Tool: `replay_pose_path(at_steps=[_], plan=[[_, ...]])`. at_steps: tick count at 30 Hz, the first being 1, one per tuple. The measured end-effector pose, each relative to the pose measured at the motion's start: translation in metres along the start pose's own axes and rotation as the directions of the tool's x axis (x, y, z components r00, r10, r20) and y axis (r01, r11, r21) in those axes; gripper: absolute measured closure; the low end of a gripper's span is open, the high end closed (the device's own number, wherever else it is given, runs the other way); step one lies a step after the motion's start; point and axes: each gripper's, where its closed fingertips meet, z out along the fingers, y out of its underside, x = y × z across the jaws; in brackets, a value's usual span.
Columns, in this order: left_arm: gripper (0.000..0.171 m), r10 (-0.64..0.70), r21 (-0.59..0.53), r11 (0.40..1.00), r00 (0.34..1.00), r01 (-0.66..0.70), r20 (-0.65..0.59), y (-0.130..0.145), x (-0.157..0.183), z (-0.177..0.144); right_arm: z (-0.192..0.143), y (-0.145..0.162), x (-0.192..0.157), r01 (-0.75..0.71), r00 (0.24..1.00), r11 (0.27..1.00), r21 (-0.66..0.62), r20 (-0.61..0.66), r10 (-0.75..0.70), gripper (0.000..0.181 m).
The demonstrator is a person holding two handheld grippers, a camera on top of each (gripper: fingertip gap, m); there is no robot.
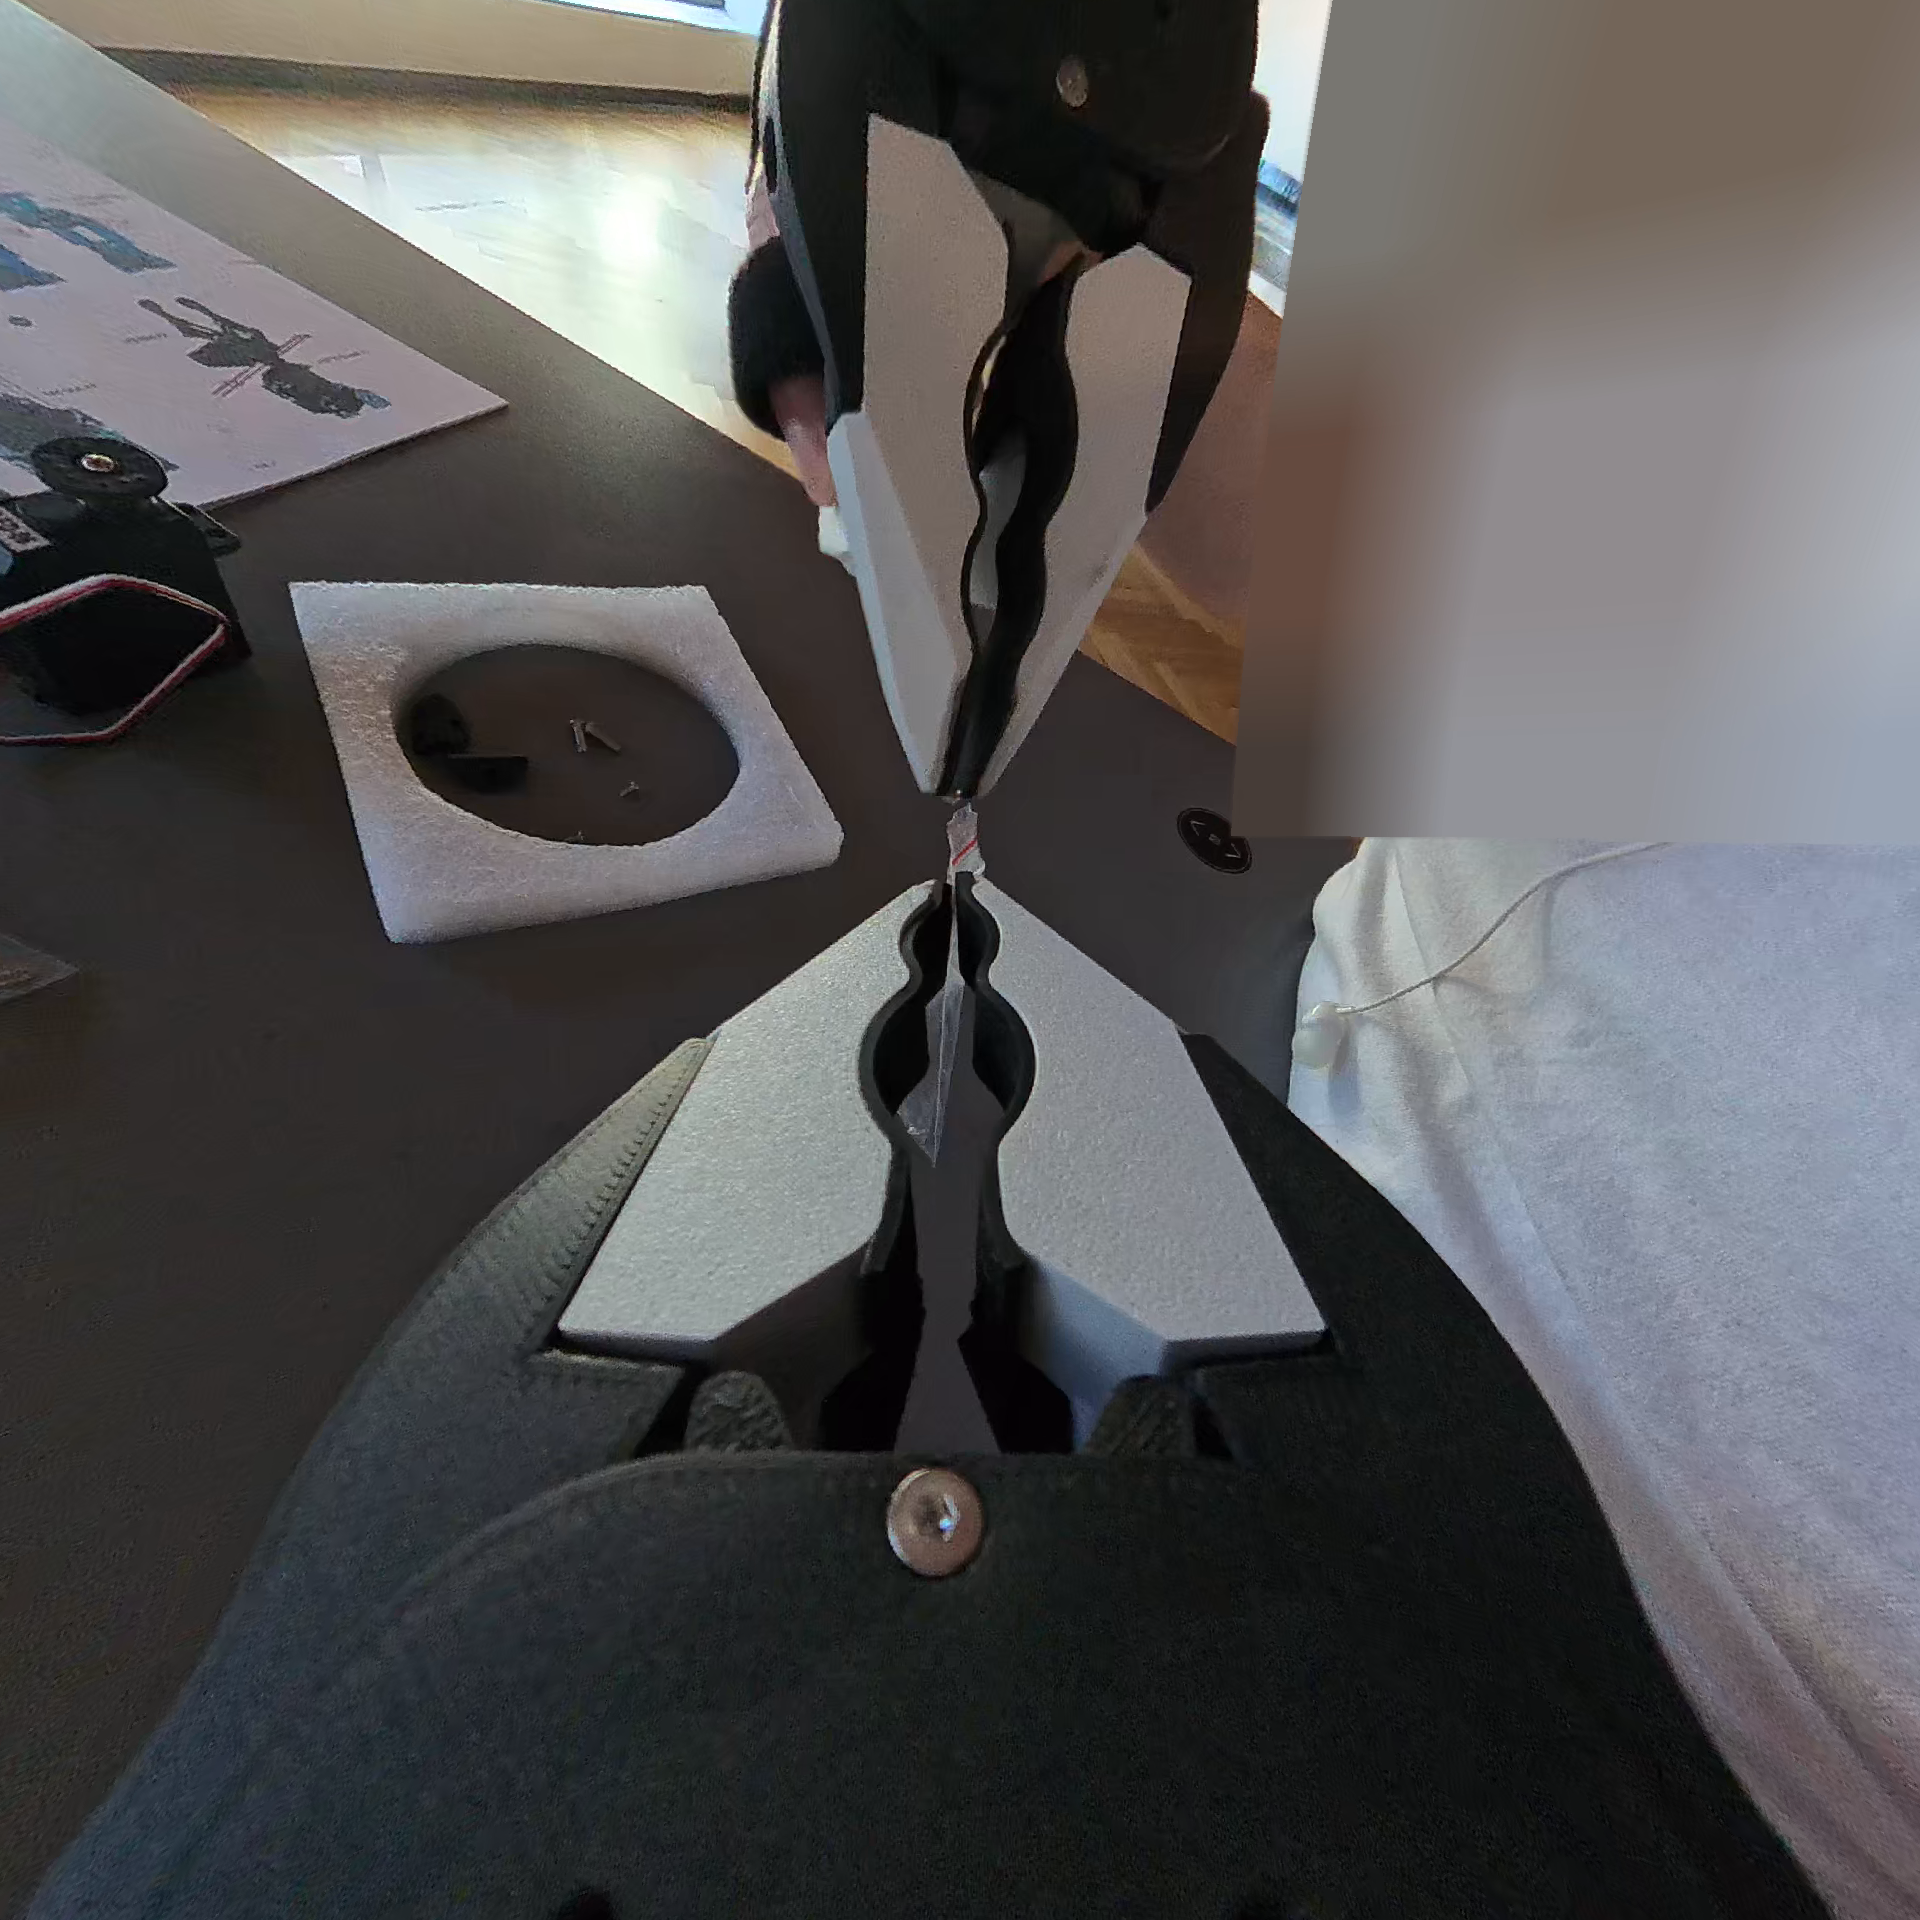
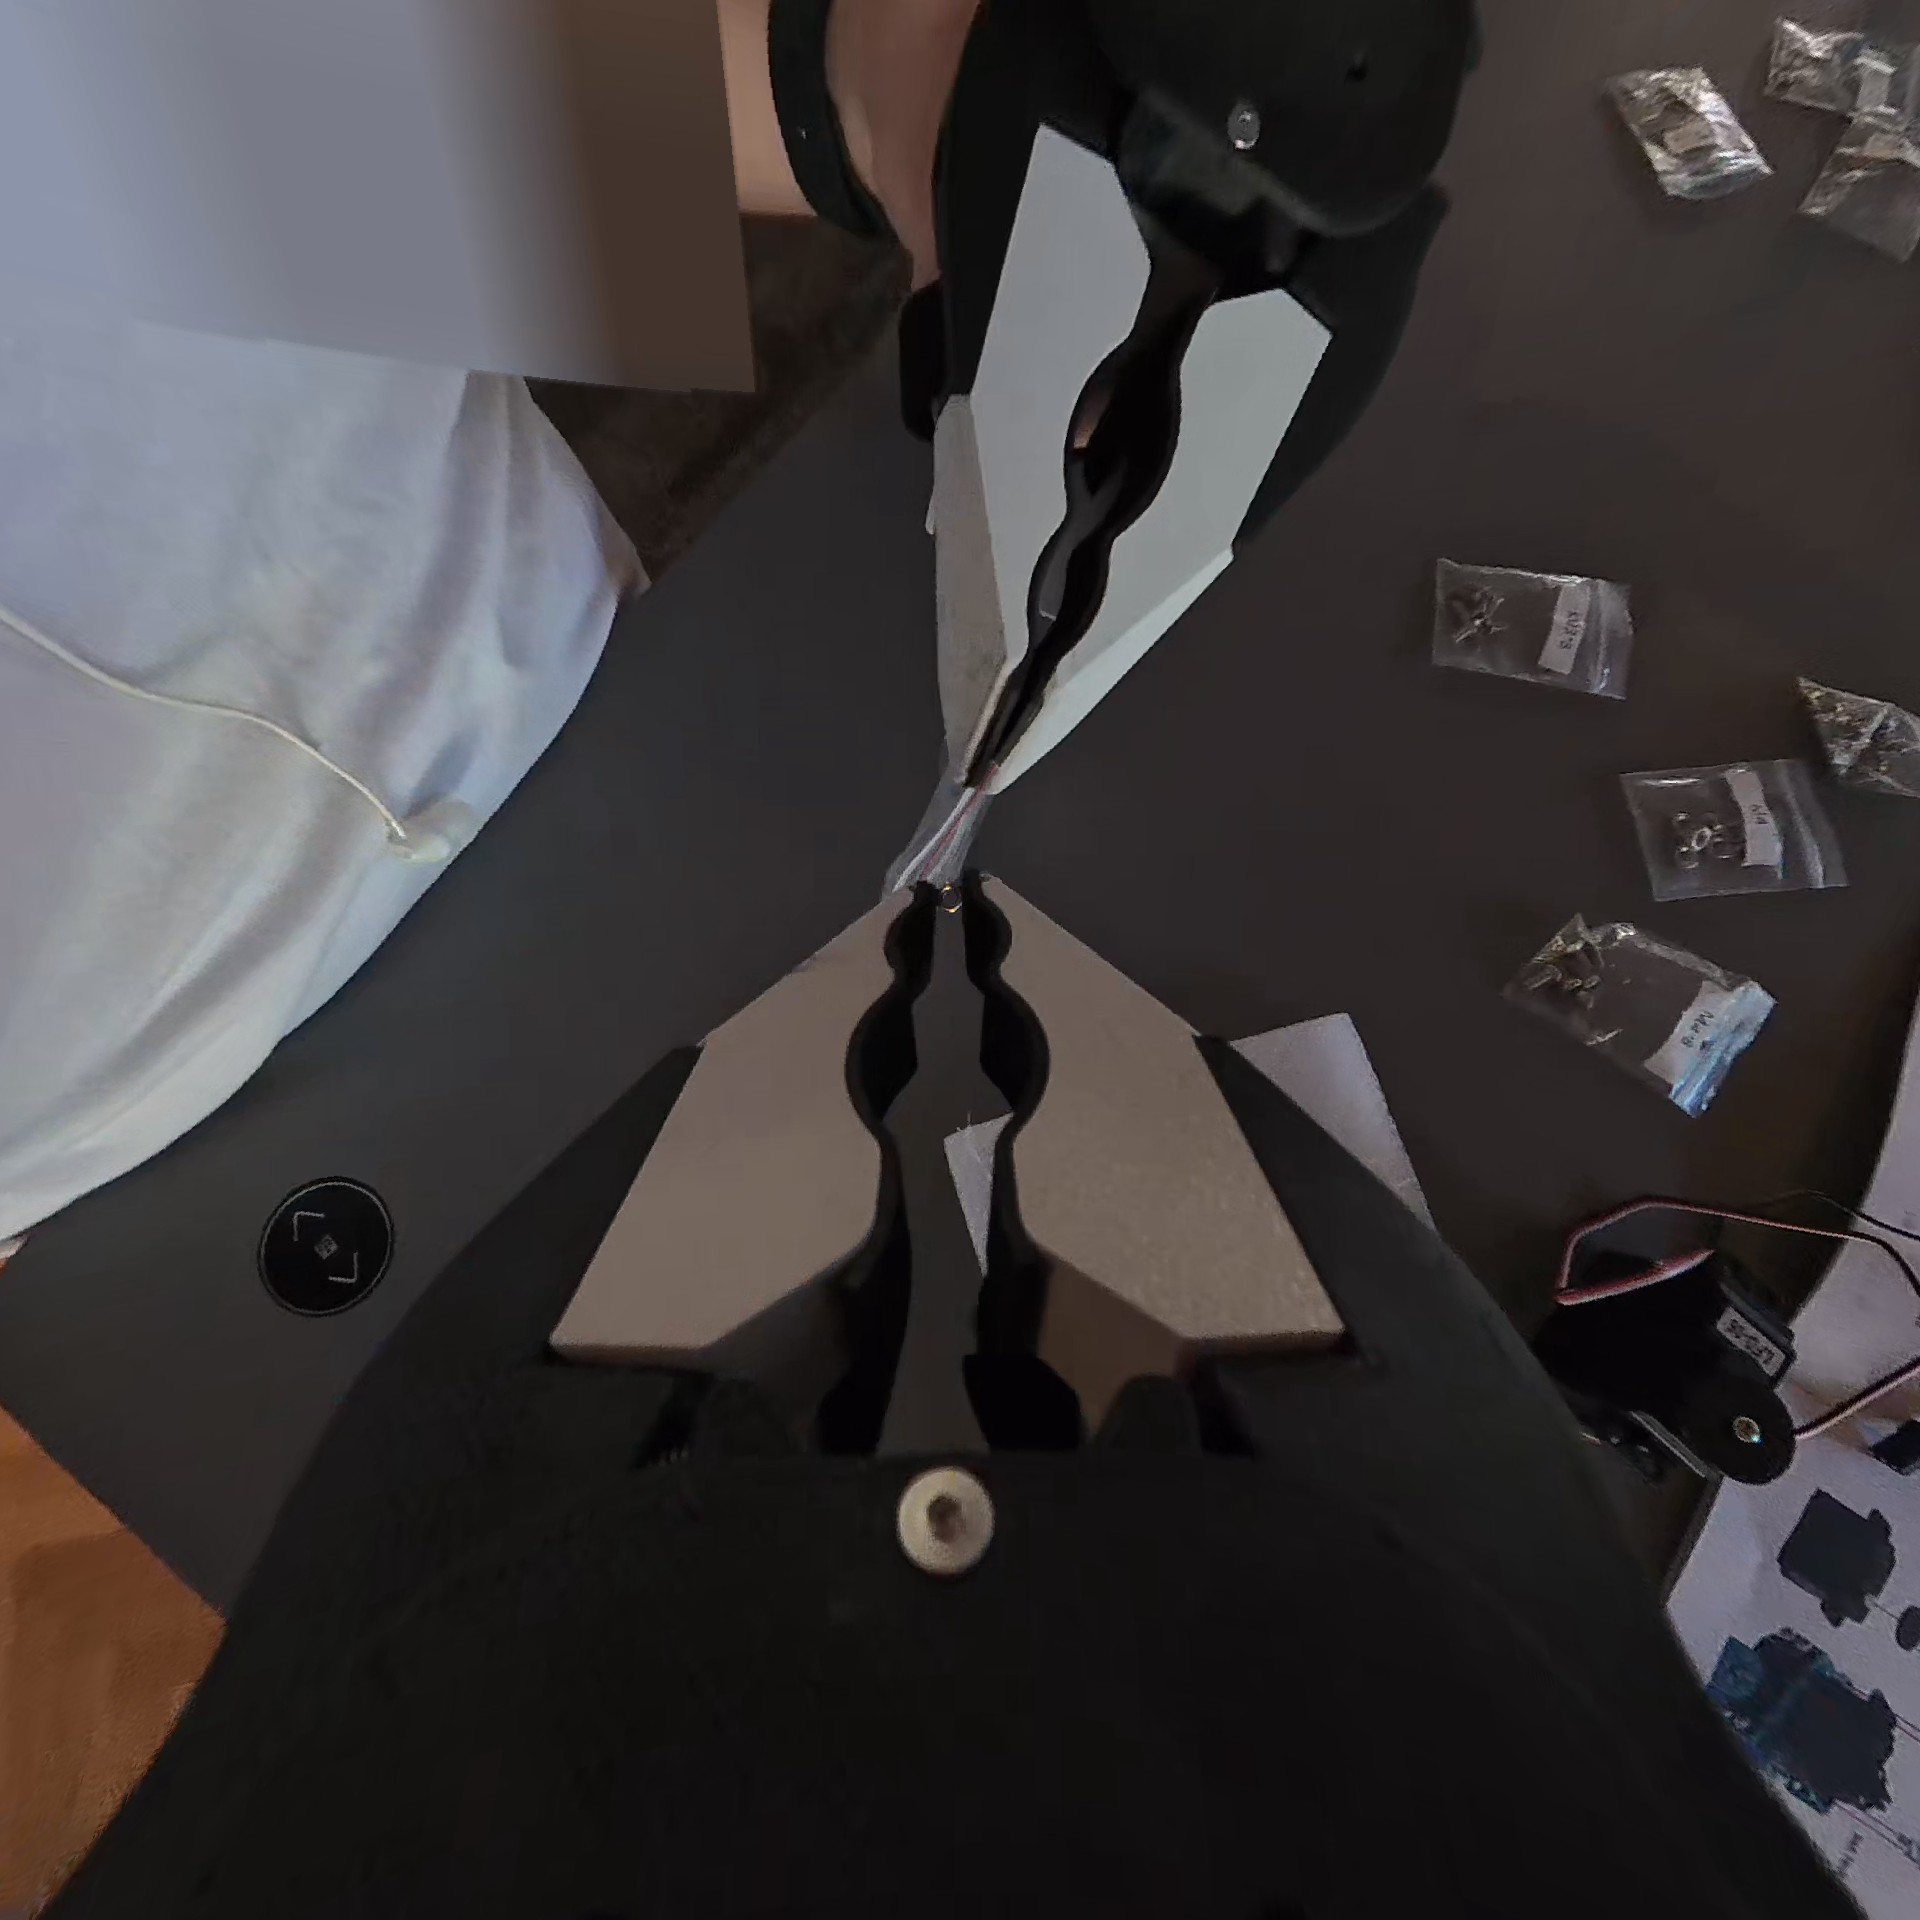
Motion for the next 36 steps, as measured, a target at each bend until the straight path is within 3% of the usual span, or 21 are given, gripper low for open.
replay_pose_path(at_steps=[19,36], plan=[[0.171,0.002,0.065,0.998,1.0,-0.001,-0.023,-0.008,0.003,0.0,0.003,-0.006,-0.005,0.085,0.996,0.996,-0.022,-0.005,-0.085,0.177],[0.171,0.114,0.12,0.987,0.993,-0.11,-0.024,-0.015,0.012,-0.005,-0.004,-0.016,-0.011,0.082,0.996,0.996,0.031,0.013,-0.083,0.177]])
